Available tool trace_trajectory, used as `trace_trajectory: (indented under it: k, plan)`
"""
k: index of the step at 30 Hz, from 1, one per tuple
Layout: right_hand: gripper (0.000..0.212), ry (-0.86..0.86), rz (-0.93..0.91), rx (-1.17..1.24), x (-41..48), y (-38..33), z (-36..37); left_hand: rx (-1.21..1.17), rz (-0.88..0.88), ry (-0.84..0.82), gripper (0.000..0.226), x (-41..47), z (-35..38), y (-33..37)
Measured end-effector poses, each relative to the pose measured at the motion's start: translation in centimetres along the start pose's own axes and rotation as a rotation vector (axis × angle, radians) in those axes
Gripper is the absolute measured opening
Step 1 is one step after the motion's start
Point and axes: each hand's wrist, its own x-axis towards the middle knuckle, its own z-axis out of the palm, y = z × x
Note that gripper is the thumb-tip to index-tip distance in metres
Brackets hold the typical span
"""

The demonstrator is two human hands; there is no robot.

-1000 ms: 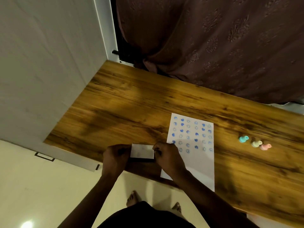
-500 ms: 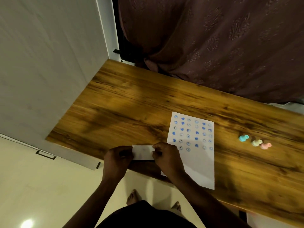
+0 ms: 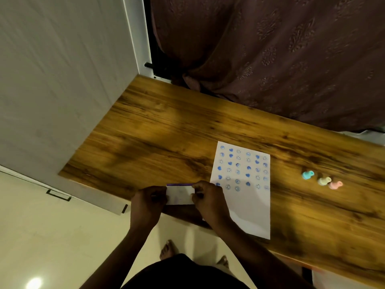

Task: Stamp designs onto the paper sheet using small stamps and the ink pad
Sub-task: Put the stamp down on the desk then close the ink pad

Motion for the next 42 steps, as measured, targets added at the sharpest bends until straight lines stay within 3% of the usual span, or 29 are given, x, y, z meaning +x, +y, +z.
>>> trace_trajectory:
  k: [9,19,25,34,42]
  plan:
    - [0.027,-0.098,0.048,-0.013,1.1,-0.5,-0.5,-0.044,-0.062,-0.108,0.027,1.0,-0.1,-0.2]
    - [0.028,-0.155,0.125,0.004,2.3,-0.2,-1.3,0.052,-0.023,-0.055,0.024,1.2,0.2,0.6]
    - [0.03,0.026,0.103,0.086,2.0,0.6,-4.9,0.054,0.084,-0.008,0.023,1.2,2.4,4.0]
    - [0.032,0.33,0.235,0.187,-1.1,6.5,-14.3,-0.218,0.006,-0.211,0.028,-0.4,11.4,12.5]
    - [0.019,0.478,0.354,0.168,-5.5,14.3,-21.9,-0.114,0.166,-0.286,0.029,-5.1,20.7,18.7]
